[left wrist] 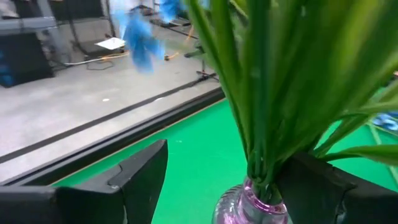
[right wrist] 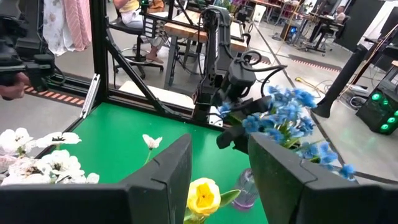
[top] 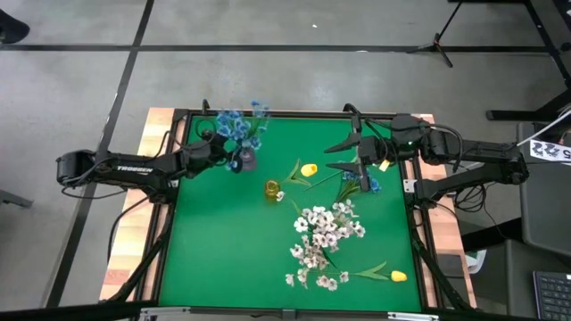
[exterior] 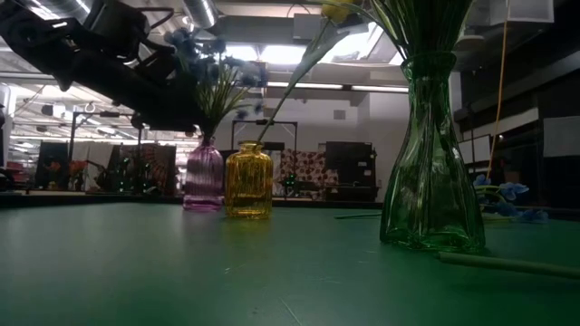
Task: Sort flowers into vase by color
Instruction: Put the top blue flowers into the purple vase
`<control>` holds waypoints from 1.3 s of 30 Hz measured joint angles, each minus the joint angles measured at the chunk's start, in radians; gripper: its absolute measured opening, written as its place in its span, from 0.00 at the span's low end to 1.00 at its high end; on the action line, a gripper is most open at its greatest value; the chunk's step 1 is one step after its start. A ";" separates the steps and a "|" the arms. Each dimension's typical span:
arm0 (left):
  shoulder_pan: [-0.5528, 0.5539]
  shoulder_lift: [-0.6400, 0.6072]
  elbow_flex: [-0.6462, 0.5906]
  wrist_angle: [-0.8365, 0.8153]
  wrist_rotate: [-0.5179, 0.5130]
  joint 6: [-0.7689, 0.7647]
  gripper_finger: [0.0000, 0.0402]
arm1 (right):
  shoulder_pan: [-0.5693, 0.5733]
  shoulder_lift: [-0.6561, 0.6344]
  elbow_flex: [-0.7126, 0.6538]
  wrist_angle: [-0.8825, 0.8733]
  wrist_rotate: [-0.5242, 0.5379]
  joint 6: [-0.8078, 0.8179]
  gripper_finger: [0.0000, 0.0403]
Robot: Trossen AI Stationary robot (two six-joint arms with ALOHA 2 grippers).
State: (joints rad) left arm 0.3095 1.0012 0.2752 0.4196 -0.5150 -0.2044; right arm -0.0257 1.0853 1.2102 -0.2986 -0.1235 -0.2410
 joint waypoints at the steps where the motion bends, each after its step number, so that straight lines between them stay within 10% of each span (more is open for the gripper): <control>1: 0.008 0.000 0.000 -0.001 -0.006 -0.003 0.69 | 0.000 0.000 0.000 0.000 0.000 -0.001 0.39; 24: 0.209 0.000 0.003 0.119 -0.026 -0.011 0.69 | -0.001 0.000 0.000 -0.037 0.045 -0.027 0.39; 39: 0.176 0.000 0.067 -0.196 0.139 -0.057 0.69 | -0.001 0.000 0.000 -0.063 0.045 -0.027 0.39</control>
State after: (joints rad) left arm 0.4850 1.0012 0.3420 0.2232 -0.3756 -0.2619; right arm -0.0265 1.0855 1.2106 -0.3618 -0.0785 -0.2676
